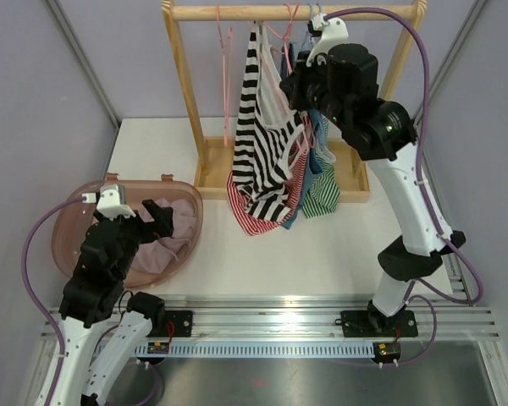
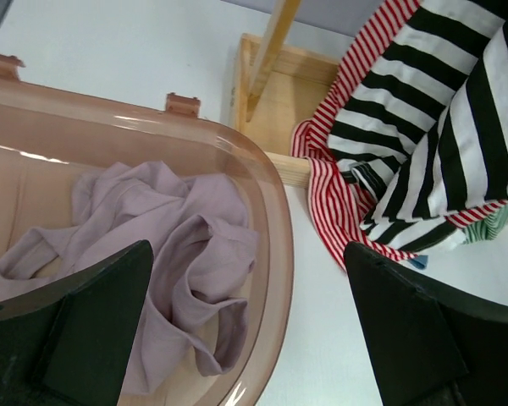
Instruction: Remove the tank top from the hanger
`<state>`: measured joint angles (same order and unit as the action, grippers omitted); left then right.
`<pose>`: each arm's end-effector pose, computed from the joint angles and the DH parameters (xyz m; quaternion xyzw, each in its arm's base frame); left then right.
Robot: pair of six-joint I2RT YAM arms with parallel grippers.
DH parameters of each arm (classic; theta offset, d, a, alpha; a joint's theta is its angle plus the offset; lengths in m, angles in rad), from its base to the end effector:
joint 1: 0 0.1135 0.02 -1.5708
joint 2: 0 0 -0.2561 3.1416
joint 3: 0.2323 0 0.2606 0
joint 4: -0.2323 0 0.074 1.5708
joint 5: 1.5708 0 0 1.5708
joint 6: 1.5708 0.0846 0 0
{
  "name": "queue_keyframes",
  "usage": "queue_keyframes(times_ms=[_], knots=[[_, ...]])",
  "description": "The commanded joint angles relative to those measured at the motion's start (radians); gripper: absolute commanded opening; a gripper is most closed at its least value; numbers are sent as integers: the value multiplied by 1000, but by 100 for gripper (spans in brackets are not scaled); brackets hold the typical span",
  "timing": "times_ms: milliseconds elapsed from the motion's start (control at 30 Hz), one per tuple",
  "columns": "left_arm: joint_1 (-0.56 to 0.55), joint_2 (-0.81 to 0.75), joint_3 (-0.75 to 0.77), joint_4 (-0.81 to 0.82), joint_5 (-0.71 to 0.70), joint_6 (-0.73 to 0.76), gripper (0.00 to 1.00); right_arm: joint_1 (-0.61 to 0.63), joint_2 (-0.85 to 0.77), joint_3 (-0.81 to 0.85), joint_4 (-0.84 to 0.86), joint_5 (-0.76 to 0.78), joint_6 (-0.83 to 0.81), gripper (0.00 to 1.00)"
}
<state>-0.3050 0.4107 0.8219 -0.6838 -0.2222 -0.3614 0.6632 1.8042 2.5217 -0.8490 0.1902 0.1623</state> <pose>0.1434 -0.0256 0.3300 -0.0893 0.7895 -0.1130 0.5966 0.3145 0.2254 0.5540 -0.1249 0.7408 0.1978 0.6297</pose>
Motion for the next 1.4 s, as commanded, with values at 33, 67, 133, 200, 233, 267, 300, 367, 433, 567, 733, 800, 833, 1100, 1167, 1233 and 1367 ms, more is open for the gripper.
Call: queue_keyframes(times_ms=[33,67,133,200,233,267,300,367,433,567,733,800,833,1100,1167,1233,1367], knots=[[4,-3,23,99,154,36,99,21,-176,-127,-19,-47,55,0],[4,3,45,108,199,38,99,22,-201,-151,-34,-52,60,0],[4,29,75,130,243,38,99,32,-288,-243,-62,-81,74,0],[4,57,137,148,296,41,99,39,-345,-293,-91,-116,88,0],[4,74,166,164,313,41,99,42,-395,-311,-107,-129,91,0],[4,109,190,173,345,39,99,42,-420,-340,-125,-141,91,0],[4,129,241,193,359,39,99,44,-446,-359,-143,-161,95,0],[3,192,290,211,394,39,99,44,-529,-418,-153,-179,100,0],[0,235,371,236,420,33,99,44,-607,-466,-165,-213,108,0],[-38,322,514,282,472,41,99,44,-678,-451,-257,-256,120,0],[-196,506,755,224,331,173,99,44,-701,-315,-406,-297,111,0],[-328,557,862,195,235,249,99,42,-703,-293,-447,-334,111,0],[-403,604,899,194,178,269,99,44,-706,-300,-456,-348,111,0],[-758,671,729,436,-204,481,99,44,-773,-489,-435,-385,126,0],[-806,704,718,449,-250,501,99,44,-779,-503,-438,-390,128,0],[-810,724,706,448,-256,493,99,44,-787,-514,-438,-397,131,0],[-809,761,677,455,-234,472,98,44,-807,-540,-436,-402,144,0]])
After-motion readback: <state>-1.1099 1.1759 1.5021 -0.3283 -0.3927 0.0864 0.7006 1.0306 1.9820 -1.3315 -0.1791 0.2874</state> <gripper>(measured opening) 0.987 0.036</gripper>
